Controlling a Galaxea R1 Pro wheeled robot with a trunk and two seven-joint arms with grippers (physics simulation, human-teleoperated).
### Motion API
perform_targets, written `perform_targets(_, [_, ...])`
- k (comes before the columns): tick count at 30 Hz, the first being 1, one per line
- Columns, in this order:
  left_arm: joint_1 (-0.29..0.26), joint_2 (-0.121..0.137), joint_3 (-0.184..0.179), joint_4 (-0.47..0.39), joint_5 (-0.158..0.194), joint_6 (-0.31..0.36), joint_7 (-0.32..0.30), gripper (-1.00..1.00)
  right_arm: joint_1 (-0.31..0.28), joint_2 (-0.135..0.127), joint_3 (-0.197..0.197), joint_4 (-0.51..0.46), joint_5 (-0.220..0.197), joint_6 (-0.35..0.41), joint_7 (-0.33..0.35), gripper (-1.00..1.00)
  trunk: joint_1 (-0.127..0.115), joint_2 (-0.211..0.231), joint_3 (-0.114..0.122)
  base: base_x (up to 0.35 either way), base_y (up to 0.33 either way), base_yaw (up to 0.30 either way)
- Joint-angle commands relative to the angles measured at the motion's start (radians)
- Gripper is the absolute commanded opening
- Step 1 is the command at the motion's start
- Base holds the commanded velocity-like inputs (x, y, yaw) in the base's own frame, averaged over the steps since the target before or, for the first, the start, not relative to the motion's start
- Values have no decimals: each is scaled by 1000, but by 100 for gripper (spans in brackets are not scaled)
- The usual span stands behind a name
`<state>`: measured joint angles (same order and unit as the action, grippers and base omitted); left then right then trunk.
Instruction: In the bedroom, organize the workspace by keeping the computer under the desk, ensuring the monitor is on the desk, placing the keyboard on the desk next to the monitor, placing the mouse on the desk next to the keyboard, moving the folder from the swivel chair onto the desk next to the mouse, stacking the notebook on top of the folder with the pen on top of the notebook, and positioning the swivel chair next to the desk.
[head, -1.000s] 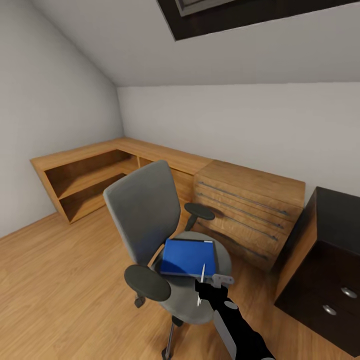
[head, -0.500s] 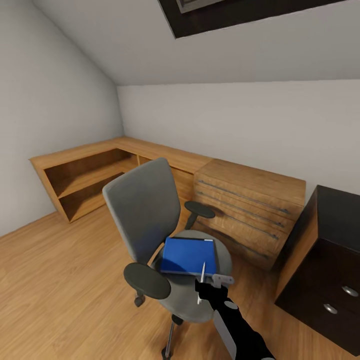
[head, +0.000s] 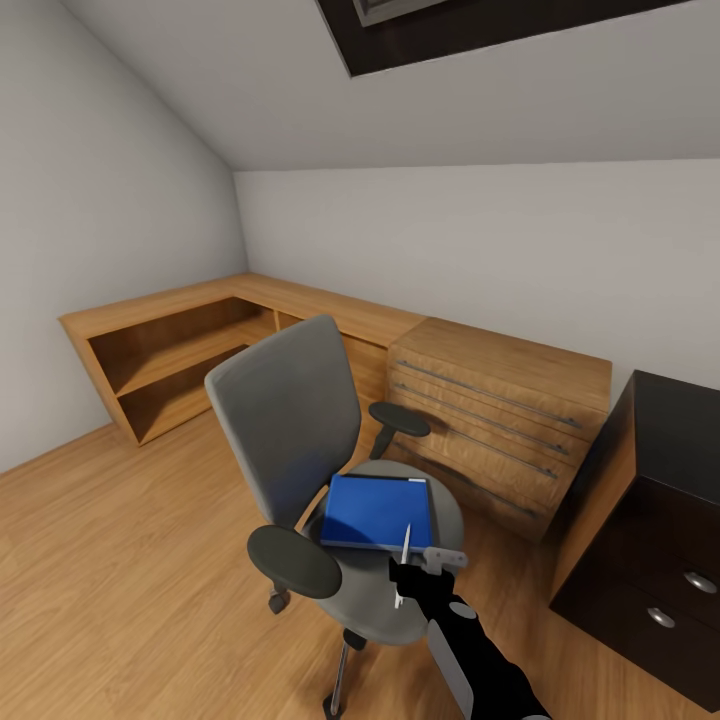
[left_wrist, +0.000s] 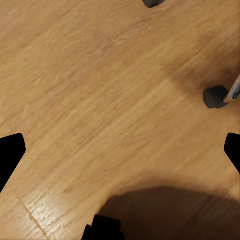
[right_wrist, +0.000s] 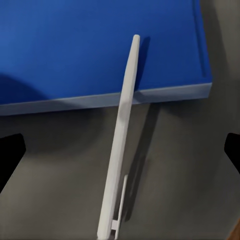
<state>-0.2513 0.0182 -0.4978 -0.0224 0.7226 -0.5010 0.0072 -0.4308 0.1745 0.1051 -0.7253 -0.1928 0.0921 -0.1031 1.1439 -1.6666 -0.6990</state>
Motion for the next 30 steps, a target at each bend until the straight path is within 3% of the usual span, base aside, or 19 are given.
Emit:
perform_targets(1, [0,0,-8,0,7,-2,1,100,0,0,3,-2,-7,5,-7,100,0,0,-1,0,0,0])
perform_targets(30, [0,0,-9,-1,7,-2,1,100,0,0,3,1,-4,5,-10,100,4,-7,-4,8,0,0])
